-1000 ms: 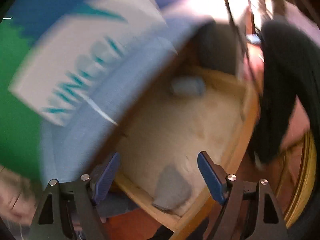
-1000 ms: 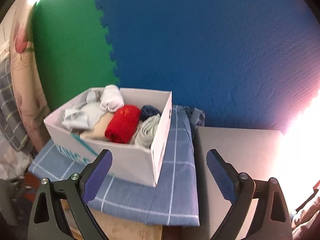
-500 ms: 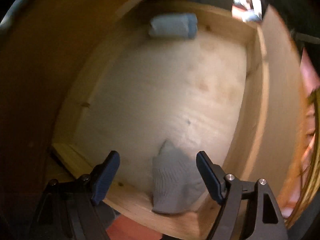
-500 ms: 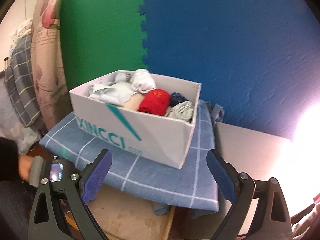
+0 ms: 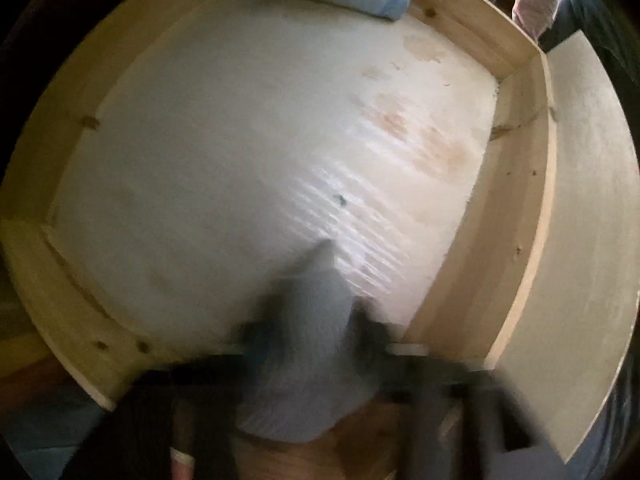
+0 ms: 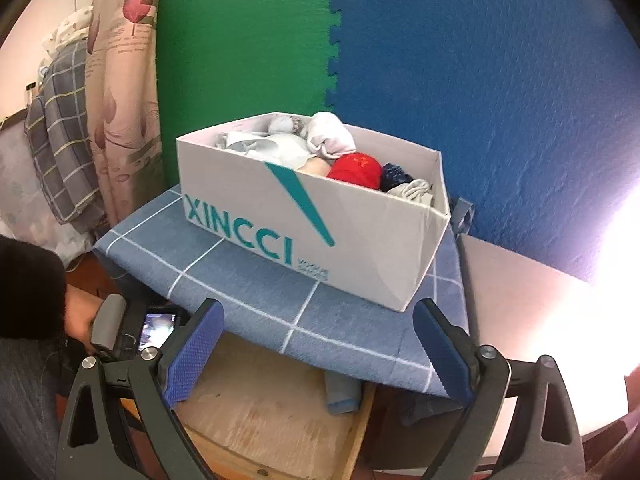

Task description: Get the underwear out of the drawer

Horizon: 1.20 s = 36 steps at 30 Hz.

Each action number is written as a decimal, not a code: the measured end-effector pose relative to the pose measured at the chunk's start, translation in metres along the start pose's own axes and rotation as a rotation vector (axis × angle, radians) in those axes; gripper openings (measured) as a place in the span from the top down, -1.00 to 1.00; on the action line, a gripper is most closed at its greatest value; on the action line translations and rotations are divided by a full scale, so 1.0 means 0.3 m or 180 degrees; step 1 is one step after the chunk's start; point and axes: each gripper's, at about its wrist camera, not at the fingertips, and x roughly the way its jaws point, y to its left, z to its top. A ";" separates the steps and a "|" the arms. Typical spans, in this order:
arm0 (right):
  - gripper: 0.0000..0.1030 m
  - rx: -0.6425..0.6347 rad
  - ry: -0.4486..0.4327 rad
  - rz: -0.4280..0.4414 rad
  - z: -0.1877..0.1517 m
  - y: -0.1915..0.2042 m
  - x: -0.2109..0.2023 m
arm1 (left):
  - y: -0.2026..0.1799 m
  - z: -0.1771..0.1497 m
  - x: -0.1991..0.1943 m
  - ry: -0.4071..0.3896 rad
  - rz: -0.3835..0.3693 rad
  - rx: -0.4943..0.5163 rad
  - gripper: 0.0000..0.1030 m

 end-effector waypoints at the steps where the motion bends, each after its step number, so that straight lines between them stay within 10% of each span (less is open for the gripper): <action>1: -0.82 -0.0025 0.0003 -0.0009 -0.010 0.005 -0.005 | -0.004 0.000 -0.012 -0.0024 -0.0001 -0.0013 0.55; 12: -0.82 0.0117 0.0265 -0.0185 -0.161 -0.054 0.037 | -0.176 0.019 -0.268 -0.0724 0.0558 0.0290 0.58; 27: -0.82 0.0304 0.0568 -0.0025 -0.267 -0.050 0.163 | -0.357 -0.126 -0.806 -0.1823 0.1392 -0.0448 0.58; 36: -0.82 0.0315 0.0669 0.0229 -0.299 -0.014 0.207 | -0.445 -0.115 -0.990 -0.2057 0.1759 -0.0598 0.57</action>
